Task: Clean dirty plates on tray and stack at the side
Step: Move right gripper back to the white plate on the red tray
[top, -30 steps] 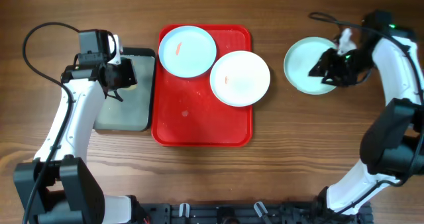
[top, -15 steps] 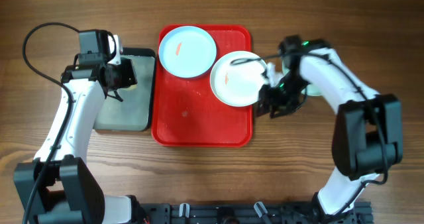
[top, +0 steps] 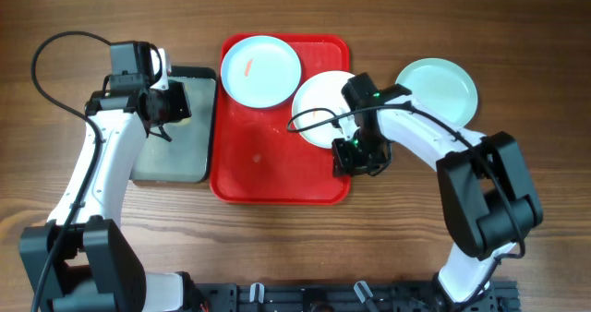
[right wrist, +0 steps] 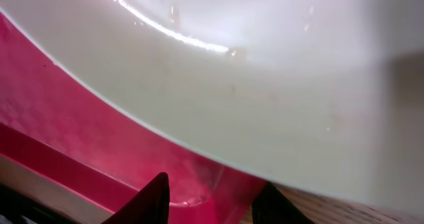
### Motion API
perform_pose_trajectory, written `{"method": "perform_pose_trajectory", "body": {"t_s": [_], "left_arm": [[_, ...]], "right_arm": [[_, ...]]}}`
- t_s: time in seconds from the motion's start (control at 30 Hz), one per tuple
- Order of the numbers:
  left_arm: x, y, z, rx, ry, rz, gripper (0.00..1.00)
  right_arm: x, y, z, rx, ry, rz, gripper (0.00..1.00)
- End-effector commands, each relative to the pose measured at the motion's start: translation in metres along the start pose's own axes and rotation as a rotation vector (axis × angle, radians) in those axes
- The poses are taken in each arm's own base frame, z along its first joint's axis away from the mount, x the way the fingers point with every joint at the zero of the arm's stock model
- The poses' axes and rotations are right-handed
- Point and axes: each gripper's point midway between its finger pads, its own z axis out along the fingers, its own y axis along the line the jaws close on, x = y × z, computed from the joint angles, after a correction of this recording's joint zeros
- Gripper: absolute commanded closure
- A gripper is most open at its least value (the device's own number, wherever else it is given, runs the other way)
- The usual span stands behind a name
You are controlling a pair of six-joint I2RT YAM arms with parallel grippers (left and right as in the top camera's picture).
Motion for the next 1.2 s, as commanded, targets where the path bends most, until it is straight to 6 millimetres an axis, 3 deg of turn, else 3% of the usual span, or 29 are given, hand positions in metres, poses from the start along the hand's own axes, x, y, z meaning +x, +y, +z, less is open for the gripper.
{"method": "perform_pose_trajectory", "body": {"t_s": [0.0,0.2,0.37,0.53,0.6,0.7,0.73,0.9,1.0,1.17], "left_arm": [[0.001,0.001,0.003,-0.011,0.004,0.015,0.96],[0.001,0.001,0.003,-0.011,0.004,0.015,0.96],[0.001,0.001,0.003,-0.011,0.004,0.011,0.96],[0.002,0.001,0.003,-0.011,0.005,0.011,0.96],[0.002,0.001,0.003,-0.011,0.005,0.011,0.96],[0.002,0.001,0.003,-0.011,0.005,0.011,0.96],[0.002,0.001,0.003,-0.011,0.005,0.011,0.96],[0.001,0.001,0.003,-0.011,0.004,0.011,0.96],[0.001,0.001,0.003,-0.012,0.004,0.011,0.96],[0.001,0.001,0.003,-0.012,0.004,0.011,0.96]], "right_arm": [[-0.010,0.002,-0.024,0.011,-0.081,0.021,0.59],[-0.020,-0.002,-0.079,0.124,-0.223,-0.006,0.55],[-0.036,0.016,-0.125,0.112,-0.377,-0.075,0.52],[-0.065,0.041,-0.139,0.000,-0.509,-0.106,0.54],[-0.075,0.048,-0.137,-0.024,-0.532,-0.098,0.64],[-0.087,0.057,-0.125,-0.038,-0.542,-0.102,0.93],[-0.090,0.059,-0.120,-0.041,-0.538,-0.099,0.96],[-0.111,0.077,-0.070,-0.046,-0.502,-0.146,0.95],[-0.125,0.085,-0.036,-0.028,-0.501,-0.180,0.85],[-0.138,0.088,-0.010,-0.027,-0.510,-0.181,0.81]]}}
